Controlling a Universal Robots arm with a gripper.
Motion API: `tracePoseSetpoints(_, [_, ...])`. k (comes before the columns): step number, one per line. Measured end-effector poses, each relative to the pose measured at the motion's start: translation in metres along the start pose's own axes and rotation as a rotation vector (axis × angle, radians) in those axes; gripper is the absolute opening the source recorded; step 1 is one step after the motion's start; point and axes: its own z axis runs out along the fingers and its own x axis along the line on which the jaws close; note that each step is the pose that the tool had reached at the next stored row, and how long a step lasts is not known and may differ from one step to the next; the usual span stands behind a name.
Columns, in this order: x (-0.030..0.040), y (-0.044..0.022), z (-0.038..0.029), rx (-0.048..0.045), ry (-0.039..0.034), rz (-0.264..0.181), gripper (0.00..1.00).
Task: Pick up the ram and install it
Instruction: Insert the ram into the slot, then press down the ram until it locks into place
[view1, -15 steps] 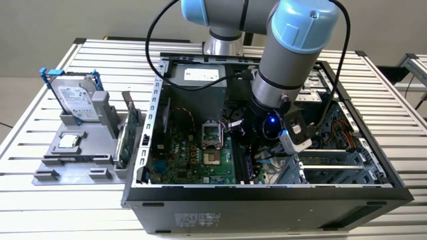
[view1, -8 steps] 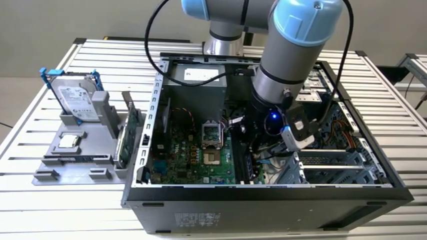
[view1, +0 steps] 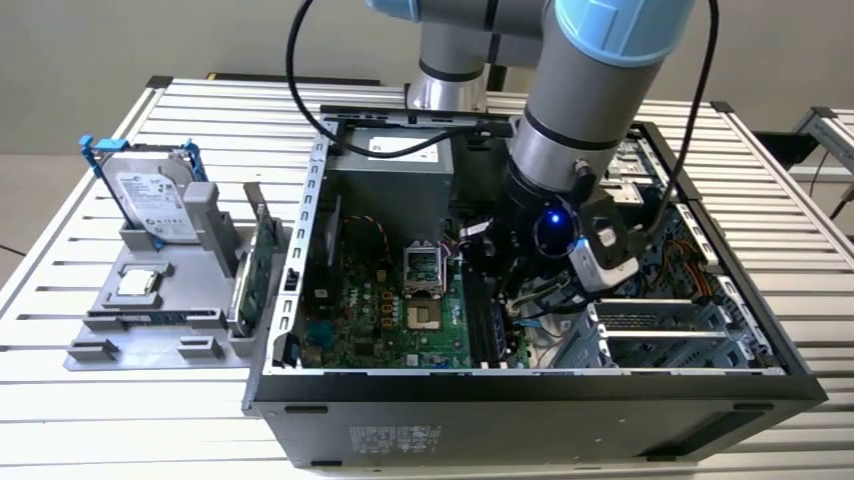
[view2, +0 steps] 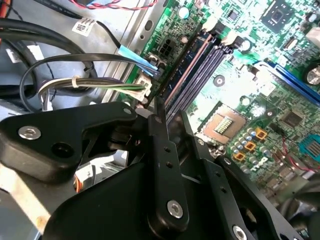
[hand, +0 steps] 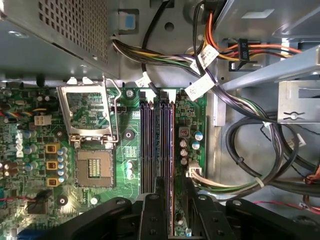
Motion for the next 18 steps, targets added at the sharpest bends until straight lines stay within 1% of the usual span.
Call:
tracePoseSetpoints(3, [0.0, -0.0005, -0.0005, -0.0012, 0.0, 0.0, 1.0])
tracePoseSetpoints(4, [0.0, -0.0005, -0.0005, -0.0011, 0.0, 0.0, 0.0])
tracePoseSetpoints(18, [0.0001, -0.0008, -0.0005, -0.001, 0.0, 0.0, 0.0])
